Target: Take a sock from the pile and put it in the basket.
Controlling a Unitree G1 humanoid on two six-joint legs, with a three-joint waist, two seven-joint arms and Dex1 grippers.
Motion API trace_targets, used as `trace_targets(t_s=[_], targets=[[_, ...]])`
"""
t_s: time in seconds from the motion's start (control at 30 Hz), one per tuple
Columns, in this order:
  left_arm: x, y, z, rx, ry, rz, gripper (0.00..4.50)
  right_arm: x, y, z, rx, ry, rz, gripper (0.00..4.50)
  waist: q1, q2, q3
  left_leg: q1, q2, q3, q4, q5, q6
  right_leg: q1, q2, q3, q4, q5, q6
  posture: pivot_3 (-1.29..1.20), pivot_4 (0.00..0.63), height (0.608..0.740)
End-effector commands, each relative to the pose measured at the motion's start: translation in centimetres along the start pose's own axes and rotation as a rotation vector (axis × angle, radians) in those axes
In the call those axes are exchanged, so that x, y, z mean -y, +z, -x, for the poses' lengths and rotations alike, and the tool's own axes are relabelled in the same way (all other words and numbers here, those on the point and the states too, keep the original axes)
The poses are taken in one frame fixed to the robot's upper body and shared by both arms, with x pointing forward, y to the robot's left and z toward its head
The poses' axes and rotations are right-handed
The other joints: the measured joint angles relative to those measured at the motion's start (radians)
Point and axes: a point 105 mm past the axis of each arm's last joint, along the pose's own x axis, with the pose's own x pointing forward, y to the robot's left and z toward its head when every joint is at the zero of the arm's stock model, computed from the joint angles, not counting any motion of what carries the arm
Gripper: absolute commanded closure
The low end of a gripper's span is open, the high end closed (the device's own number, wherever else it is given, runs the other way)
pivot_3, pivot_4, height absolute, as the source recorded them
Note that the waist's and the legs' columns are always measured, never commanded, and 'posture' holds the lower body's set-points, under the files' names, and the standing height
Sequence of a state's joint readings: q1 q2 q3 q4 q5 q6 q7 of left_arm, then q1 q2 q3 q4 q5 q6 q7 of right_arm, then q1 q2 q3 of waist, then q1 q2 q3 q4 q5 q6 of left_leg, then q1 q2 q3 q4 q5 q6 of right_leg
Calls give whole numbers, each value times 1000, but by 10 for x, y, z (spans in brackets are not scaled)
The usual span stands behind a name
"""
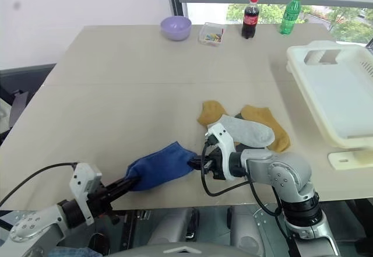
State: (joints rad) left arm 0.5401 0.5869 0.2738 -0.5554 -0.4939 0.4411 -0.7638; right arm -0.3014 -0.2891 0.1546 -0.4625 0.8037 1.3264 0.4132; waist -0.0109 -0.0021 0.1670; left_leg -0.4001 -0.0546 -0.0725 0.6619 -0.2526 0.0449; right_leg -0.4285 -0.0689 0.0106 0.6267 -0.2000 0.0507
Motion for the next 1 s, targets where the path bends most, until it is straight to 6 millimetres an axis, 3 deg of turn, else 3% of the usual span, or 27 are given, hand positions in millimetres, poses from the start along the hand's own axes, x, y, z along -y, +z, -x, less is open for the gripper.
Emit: trace_targets(t_s=[0.03,0.23,0.47,0.57,0.63,0.67,0.73,0.93,0.97,1.0], targets=[[-7,-5,-6,-26,25,-41,4487,-1,1,-1,4,-8,12,4500,-1,0,0,0,0,0,0,0,0,0,0,0,0,0,0,0,150,735],[-20,2,-34,11,53,-116,4487,19,2,4,32,-123,-11,4500,7,3,-2,2,0,0,0,0,0,1,0,0,0,0,1,0,150,735],[-33,21,-53,56,51,-188,4487,21,11,11,93,-155,-17,4500,1,3,-2,2,0,-1,0,1,-1,2,1,0,1,3,2,0,150,735],[-35,20,-53,47,39,-199,4500,19,14,14,116,-153,2,3800,-2,3,-2,2,0,0,0,1,-1,2,1,0,1,3,2,0,150,735],[-35,18,-52,39,24,-206,4500,16,18,19,138,-143,39,2953,-2,3,-2,2,0,0,0,1,-1,1,1,0,1,3,2,0,150,735],[-35,18,-51,40,18,-206,4500,16,21,21,156,-149,60,2787,-2,3,-2,2,0,0,0,1,-1,1,1,0,1,3,2,0,150,735],[-35,19,-51,44,13,-204,4500,14,25,26,170,-149,98,2029,-2,3,-2,2,0,-1,0,1,-1,1,1,0,1,3,2,0,150,735],[-35,20,-53,51,3,-169,4500,0,49,37,270,-111,348,2029,-2,3,-2,2,0,-1,0,1,-1,2,1,-1,1,1,5,0,150,735],[-34,21,-53,56,-6,-157,3868,-4,51,36,281,-95,395,2008,-1,3,-2,2,0,-1,0,1,-1,1,1,-1,1,1,5,0,150,735],[-31,24,-53,70,-31,-132,3797,-6,51,34,280,-81,424,2008,-2,3,-2,2,0,-1,0,1,-1,2,1,-1,1,1,5,0,150,735]])
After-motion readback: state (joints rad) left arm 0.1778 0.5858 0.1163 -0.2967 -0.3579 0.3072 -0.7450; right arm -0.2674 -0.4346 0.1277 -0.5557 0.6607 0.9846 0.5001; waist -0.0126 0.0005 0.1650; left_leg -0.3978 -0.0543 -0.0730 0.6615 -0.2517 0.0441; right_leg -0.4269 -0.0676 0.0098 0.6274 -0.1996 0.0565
